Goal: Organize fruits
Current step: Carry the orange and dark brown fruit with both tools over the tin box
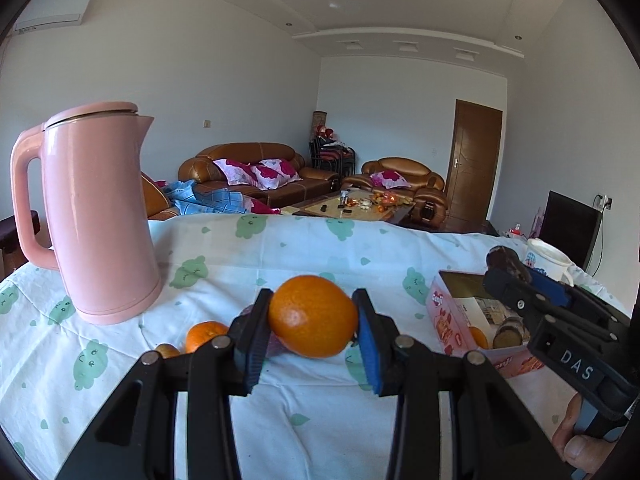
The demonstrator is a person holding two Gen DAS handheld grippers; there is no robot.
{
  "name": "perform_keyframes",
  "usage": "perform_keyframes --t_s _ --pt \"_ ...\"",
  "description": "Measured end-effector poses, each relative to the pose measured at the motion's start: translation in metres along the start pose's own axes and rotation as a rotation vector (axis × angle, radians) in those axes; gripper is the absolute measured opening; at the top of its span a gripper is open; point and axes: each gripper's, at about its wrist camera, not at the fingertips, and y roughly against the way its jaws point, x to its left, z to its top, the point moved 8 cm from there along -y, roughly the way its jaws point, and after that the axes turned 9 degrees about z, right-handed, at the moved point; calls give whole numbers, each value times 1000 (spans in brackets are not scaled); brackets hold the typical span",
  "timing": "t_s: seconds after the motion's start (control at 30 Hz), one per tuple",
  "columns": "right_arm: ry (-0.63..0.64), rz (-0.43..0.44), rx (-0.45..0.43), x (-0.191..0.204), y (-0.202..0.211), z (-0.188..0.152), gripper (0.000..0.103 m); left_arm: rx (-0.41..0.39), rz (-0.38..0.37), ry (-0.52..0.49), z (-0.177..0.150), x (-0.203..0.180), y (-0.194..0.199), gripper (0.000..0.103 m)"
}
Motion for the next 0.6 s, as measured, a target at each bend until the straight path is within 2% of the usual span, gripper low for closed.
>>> perform_keyframes --t_s 0.37,0.6 --pt "-38 -66 -31 -55 20 8 46 -12 -60 -58 9 -70 3 41" --pt "-86 -148 -60 -108 40 13 46 -35 -117 -80 21 -107 3 41"
